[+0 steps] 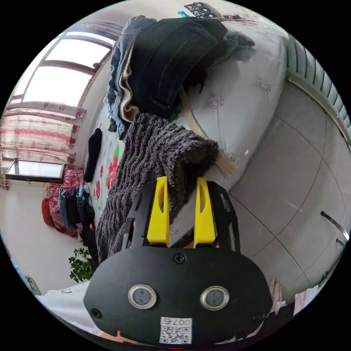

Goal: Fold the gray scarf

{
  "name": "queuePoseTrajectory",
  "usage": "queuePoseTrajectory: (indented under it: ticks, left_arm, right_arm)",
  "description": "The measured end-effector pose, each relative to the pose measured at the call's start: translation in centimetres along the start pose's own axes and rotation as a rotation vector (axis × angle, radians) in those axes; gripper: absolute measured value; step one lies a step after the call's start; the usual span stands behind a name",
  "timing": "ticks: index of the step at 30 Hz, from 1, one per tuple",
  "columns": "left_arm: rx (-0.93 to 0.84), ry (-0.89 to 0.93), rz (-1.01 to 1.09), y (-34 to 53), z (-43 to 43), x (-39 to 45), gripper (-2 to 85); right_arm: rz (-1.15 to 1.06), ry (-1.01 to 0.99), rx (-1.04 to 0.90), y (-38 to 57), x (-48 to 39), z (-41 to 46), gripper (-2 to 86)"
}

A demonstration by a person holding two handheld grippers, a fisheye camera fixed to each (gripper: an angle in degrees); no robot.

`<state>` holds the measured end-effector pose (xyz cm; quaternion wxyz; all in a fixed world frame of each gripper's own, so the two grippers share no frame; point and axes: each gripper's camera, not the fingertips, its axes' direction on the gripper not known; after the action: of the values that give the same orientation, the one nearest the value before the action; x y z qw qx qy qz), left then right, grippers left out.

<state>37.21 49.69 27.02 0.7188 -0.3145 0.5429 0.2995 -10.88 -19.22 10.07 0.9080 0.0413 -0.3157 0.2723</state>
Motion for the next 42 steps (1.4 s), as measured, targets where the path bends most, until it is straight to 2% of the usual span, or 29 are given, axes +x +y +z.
queuePoseTrajectory:
  ticks: [3, 6, 10, 13, 15, 17, 19, 23, 26, 29, 36, 39, 42]
  left_arm:
    - [-0.031, -0.046, -0.060, -3.1, 2.7, 0.9, 10.0]
    - [-0.024, -0.117, 0.008, -6.8, 3.5, 2.9, 8.0]
    - [0.130, -0.184, 0.095, -11.7, 0.4, 6.9, 6.3]
    - [0.239, -0.201, 0.174, -11.9, -3.5, 8.7, 6.1]
    - [0.249, -0.213, 0.202, -10.6, -4.7, 8.1, 6.5]
    - [0.179, -0.111, 0.194, -8.3, -3.9, 5.3, 7.5]
    - [0.129, -0.114, 0.165, -6.3, -2.5, 3.6, 8.0]
    - [0.117, -0.079, 0.091, -3.3, -1.7, 1.6, 8.2]
    - [0.093, -0.067, 0.124, -3.6, -3.2, 2.1, 7.8]
    - [0.052, -0.083, 0.237, -4.7, -6.1, 4.1, 7.5]
    - [-0.110, 0.049, 0.486, -8.3, -11.7, 8.3, 7.1]
    - [-0.184, 0.092, 0.558, -11.0, -13.0, 9.6, 6.5]
    - [-0.147, 0.165, 0.528, -14.7, -14.3, 10.0, 6.1]
  right_arm:
    - [-0.019, -0.117, -0.058, -1.6, -2.9, 1.8, 2.7]
    - [-0.142, -0.202, -0.045, -3.2, -7.9, 2.2, 1.2]
    - [-0.307, -0.254, 0.049, -3.6, -13.8, -0.5, 0.4]
    - [-0.338, -0.189, 0.088, -2.3, -13.2, -2.2, 0.4]
    - [-0.300, -0.125, 0.053, -1.2, -10.8, -1.7, 0.5]
    - [-0.211, -0.076, -0.006, 0.0, -7.6, -0.1, 0.7]
    - [-0.069, -0.065, -0.032, 1.5, -3.9, 1.3, 1.0]
    - [0.011, -0.088, 0.005, 3.0, -2.1, 2.0, 1.0]
    - [0.023, -0.064, -0.011, 2.7, -3.1, 2.2, 0.6]
    - [-0.037, 0.015, -0.053, 1.7, -5.7, 1.5, 0.3]
    - [-0.394, 0.289, -0.269, -1.2, -15.8, 1.0, 0.0]
    - [-0.514, 0.271, -0.322, -3.0, -20.4, 0.6, 0.0]
    - [-0.586, 0.190, -0.359, -5.7, -24.6, 0.3, 0.0]
